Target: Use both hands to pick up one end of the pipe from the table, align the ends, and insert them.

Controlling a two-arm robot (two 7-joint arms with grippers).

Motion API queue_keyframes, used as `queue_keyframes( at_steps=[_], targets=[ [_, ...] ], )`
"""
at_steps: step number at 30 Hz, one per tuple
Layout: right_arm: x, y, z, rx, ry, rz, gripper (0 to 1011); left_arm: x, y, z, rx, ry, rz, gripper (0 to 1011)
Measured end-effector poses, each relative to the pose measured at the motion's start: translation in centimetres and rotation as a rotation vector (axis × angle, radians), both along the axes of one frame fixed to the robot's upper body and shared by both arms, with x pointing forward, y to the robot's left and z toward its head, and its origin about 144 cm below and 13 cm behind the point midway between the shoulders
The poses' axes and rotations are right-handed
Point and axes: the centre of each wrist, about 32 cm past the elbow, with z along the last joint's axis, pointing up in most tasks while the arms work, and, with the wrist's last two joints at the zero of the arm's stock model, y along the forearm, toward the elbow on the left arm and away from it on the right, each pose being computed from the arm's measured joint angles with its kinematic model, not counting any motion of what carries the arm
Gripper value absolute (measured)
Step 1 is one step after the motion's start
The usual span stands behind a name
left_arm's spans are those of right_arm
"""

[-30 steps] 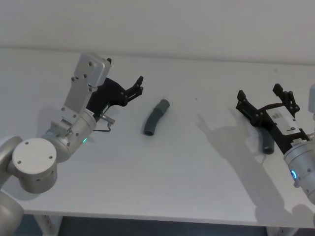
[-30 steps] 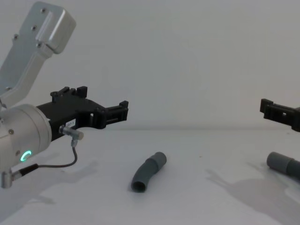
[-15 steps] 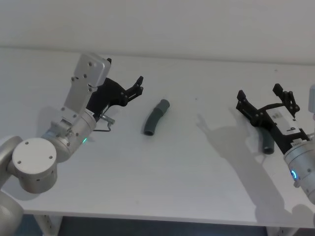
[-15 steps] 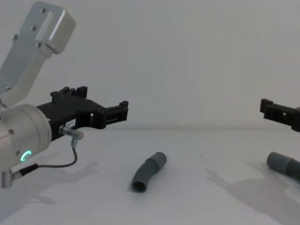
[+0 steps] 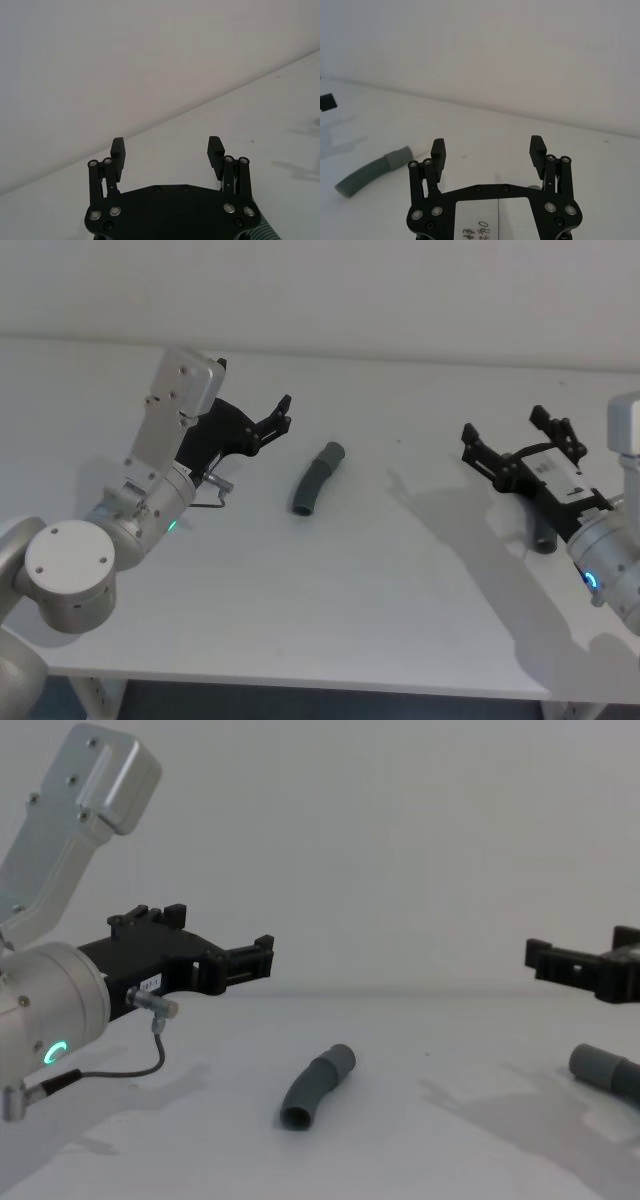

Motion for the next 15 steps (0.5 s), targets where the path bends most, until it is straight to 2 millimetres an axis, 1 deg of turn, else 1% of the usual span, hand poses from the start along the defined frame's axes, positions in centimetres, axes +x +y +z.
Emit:
queue_keyframes(
  at_steps=[8,15],
  targets=[
    [1.4,-0.5,0.7,-0.029,0.078,0.074,1001,0.0,0.0,0.0,0.000,0.000,0.000,1001],
    [2.7,-1.8,1.6,-0.055,0.185,0.132,1001,0.0,0.0,0.0,0.000,0.000,0.000,1001]
  ],
)
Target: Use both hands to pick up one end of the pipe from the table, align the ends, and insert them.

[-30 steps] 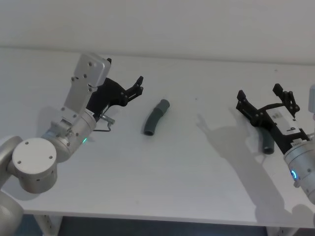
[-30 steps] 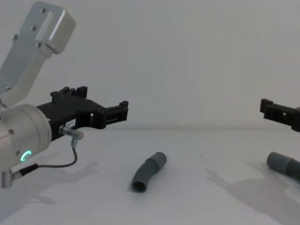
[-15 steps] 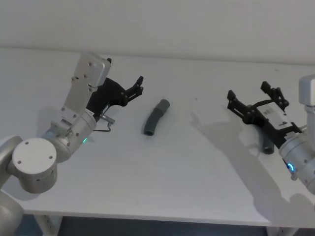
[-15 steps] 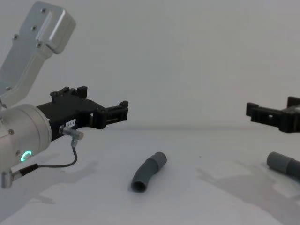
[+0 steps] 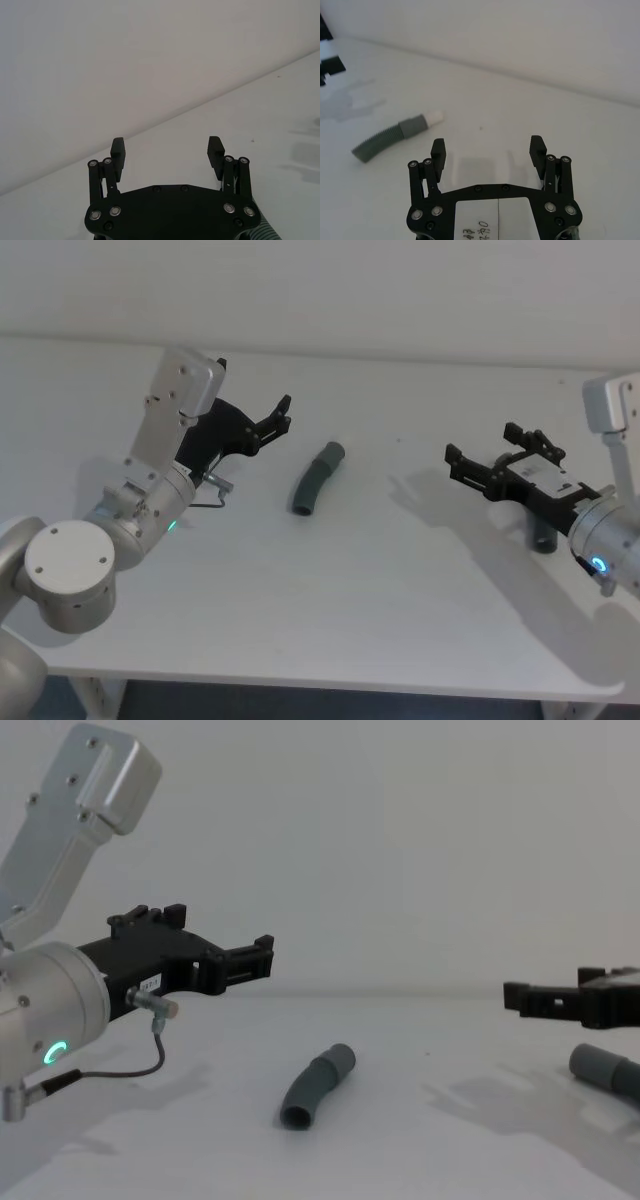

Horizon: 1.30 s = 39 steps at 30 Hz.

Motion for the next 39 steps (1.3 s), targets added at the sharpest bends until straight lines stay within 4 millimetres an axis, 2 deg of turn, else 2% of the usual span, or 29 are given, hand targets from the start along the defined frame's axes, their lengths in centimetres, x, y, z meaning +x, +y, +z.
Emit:
queue_keyframes(
  at_steps=[9,17,39],
  targets=[
    [1.1,-2.4,1.0,-0.007,0.120,0.021,1001,0.0,0.0,0.0,0.000,0.000,0.000,1001],
    [1.6,-3.6,1.5,-0.007,0.174,0.027,1002,0.0,0.0,0.0,0.000,0.000,0.000,1001],
    [2.0,-4.9,2.1,-0.002,0.226,0.032,1001,0.0,0.0,0.0,0.000,0.000,0.000,1001]
  ],
)
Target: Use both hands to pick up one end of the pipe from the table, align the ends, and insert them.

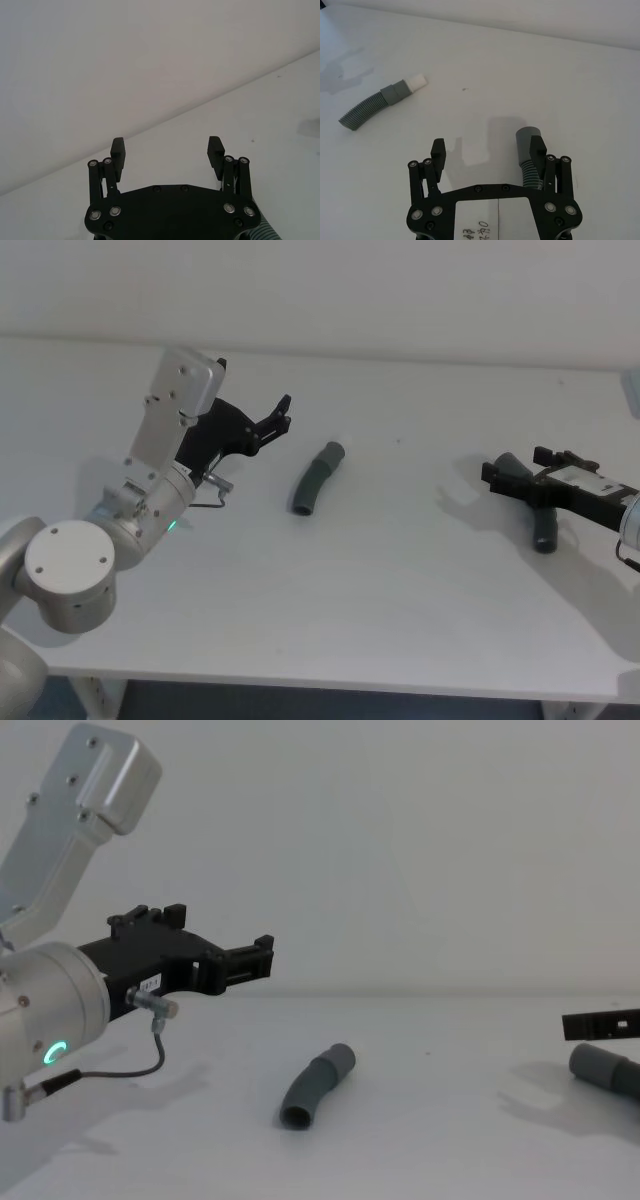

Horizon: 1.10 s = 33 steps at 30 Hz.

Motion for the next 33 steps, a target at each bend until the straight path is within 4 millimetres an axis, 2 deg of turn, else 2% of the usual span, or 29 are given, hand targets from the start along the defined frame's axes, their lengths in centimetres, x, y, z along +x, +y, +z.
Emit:
queue_keyframes(
  at_steps=[33],
  targets=[
    [0.10,-0.21,0.09,0.001,0.013,0.001,1002,0.00,0.00,0.00,0.000,0.000,0.000,1001]
  ],
)
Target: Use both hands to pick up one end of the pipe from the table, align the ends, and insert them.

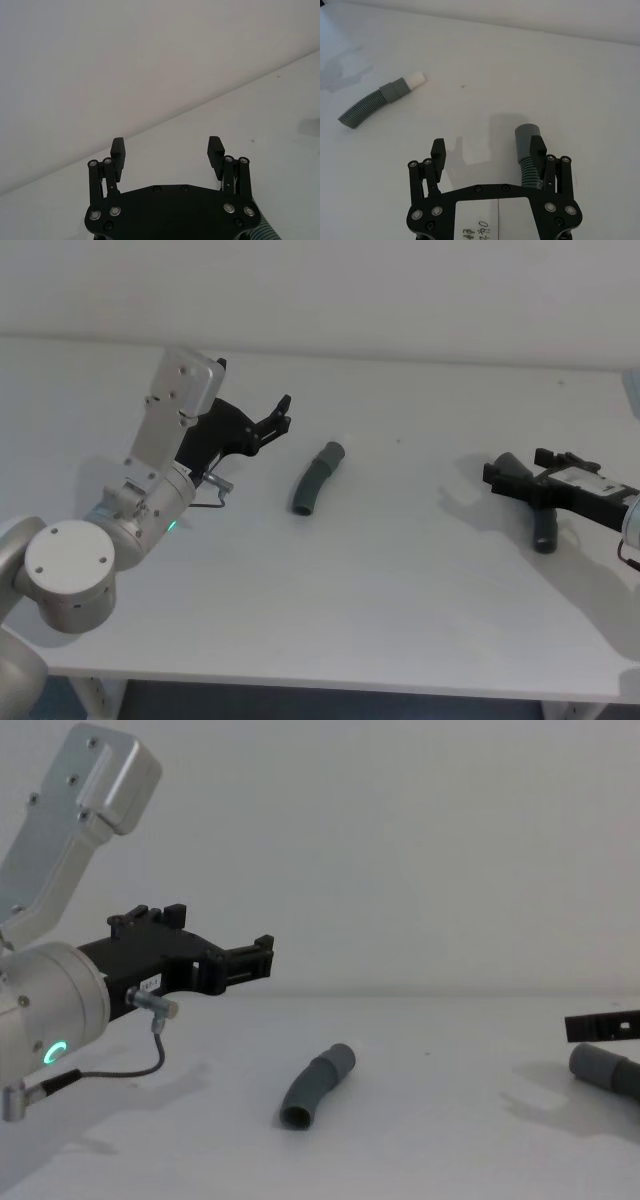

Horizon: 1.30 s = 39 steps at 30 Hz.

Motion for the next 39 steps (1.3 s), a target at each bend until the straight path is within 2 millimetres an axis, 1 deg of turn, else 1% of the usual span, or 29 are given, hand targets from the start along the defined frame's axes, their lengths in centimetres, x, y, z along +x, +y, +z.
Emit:
queue_keyframes(
  at_steps=[15,30,39],
  targets=[
    [0.61,-0.19,-0.34,-0.054,0.051,-0.010,1002,0.00,0.00,0.00,0.000,0.000,0.000,1001],
    [0.93,-0.36,-0.52,-0.098,0.047,-0.019,1001,0.00,0.00,0.00,0.000,0.000,0.000,1001],
    [1.00,-0.55,-0.95,-0.123,0.058,-0.022,1001,0.00,0.00,0.01,0.000,0.000,0.000,1001]
  ],
)
